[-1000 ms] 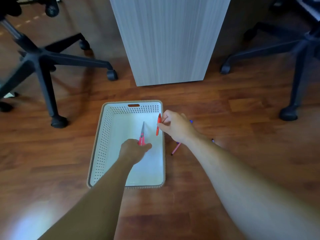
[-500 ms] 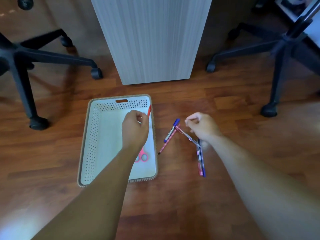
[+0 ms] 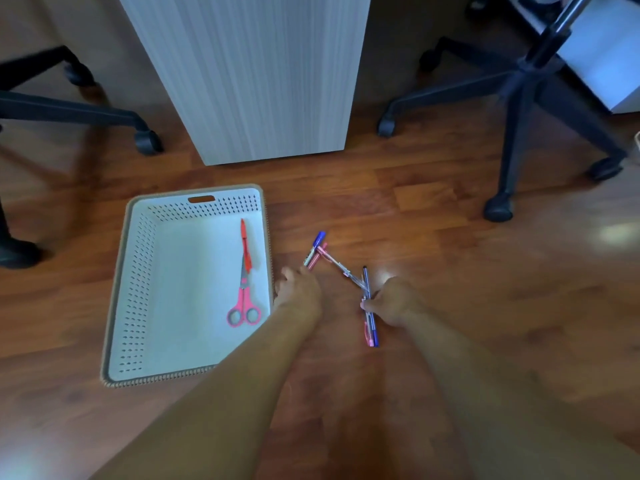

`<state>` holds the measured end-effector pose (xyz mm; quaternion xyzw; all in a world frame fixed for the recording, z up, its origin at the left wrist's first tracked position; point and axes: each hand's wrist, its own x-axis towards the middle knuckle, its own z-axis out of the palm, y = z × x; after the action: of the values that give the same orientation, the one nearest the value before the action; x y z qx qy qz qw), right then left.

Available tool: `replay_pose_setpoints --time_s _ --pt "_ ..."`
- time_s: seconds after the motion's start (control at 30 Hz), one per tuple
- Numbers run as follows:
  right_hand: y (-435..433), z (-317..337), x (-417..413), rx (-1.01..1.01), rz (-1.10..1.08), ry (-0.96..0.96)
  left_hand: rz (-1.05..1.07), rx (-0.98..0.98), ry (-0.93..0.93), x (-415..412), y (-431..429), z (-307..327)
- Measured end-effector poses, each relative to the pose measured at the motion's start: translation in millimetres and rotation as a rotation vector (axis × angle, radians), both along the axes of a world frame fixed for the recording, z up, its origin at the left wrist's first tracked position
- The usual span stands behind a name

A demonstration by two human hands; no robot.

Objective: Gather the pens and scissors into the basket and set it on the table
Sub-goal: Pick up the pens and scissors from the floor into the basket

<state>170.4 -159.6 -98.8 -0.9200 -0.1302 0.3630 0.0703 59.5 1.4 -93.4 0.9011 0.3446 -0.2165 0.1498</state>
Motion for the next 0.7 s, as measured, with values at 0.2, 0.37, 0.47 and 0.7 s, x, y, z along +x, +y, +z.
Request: replay_pose_setpoints --time_s 0.2,0.37,0.47,0.7 --pt "3.4 7.4 -9.3 -0.007 0.014 0.008 0.018 0.085 -0.013 -3.3 -8.1 -9.9" --pt "2.7 11.5 -8.4 0.026 -0.043 0.035 0.13 -0.046 0.023 -1.1 -12.1 10.8" --pt "4.2 13.1 -2.8 0.059 -0.082 0.026 0.187 -0.146 0.011 4.3 -5.3 21.7" --pt "26.3 41.4 14.1 0.177 -0.113 -0.042 0.289 -0.429 -0.148 23.3 28.8 63.7"
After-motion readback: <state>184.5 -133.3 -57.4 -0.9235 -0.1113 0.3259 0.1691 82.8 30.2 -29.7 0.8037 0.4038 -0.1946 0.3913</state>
